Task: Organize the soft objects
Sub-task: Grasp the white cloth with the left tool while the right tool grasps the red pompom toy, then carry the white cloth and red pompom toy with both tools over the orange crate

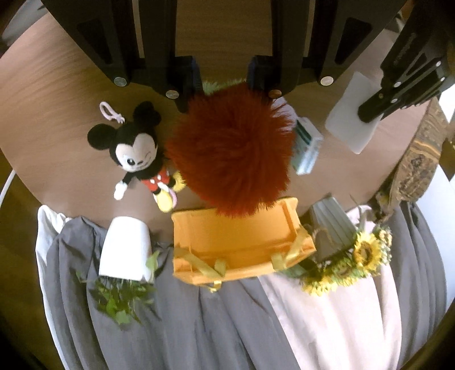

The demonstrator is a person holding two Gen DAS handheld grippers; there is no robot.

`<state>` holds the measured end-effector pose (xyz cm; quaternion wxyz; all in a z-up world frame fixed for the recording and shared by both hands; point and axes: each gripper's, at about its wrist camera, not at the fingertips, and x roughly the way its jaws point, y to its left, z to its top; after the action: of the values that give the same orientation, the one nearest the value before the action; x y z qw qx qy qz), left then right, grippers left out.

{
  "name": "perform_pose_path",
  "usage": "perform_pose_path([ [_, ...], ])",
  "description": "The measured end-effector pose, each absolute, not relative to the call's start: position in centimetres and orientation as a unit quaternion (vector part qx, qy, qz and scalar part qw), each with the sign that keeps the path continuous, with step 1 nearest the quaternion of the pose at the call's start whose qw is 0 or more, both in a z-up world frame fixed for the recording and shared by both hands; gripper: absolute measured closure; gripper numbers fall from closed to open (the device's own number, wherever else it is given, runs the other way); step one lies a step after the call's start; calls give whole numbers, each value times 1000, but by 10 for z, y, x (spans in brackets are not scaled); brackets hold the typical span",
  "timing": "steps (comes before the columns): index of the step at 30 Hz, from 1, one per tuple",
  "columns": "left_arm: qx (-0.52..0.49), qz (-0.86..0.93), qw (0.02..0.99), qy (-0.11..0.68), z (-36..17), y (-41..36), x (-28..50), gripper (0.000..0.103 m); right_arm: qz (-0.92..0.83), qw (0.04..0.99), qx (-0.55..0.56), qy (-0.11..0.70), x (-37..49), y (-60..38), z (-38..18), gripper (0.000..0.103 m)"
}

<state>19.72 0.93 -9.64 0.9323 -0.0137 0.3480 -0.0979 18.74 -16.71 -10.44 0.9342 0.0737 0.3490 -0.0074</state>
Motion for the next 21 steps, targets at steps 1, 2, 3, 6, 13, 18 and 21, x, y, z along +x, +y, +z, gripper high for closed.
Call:
perform_pose_path([
  [1, -13, -100, 933, 344, -92, 10, 198, 94, -7, 935, 73, 346, 187, -164, -100, 77],
  [2, -11, -104, 935, 338, -87, 12, 198, 94, -6, 936, 73, 344, 186, -161, -95, 77],
  [3, -9, -107, 936, 335, -83, 13, 199, 94, -5, 937, 72, 341, 185, -160, -93, 77],
  [6, -6, -117, 939, 323, -72, 17, 204, 94, -6, 940, 74, 334, 184, -153, -82, 77],
  [13, -4, -141, 947, 288, -45, 28, 221, 94, -9, 946, 78, 314, 193, -138, -59, 77],
  [18, -3, -164, 949, 271, -30, 33, 233, 94, -21, 952, 80, 295, 199, -128, -43, 77],
  [21, -4, -172, 950, 261, -23, 33, 240, 94, -29, 955, 84, 283, 201, -125, -37, 77],
])
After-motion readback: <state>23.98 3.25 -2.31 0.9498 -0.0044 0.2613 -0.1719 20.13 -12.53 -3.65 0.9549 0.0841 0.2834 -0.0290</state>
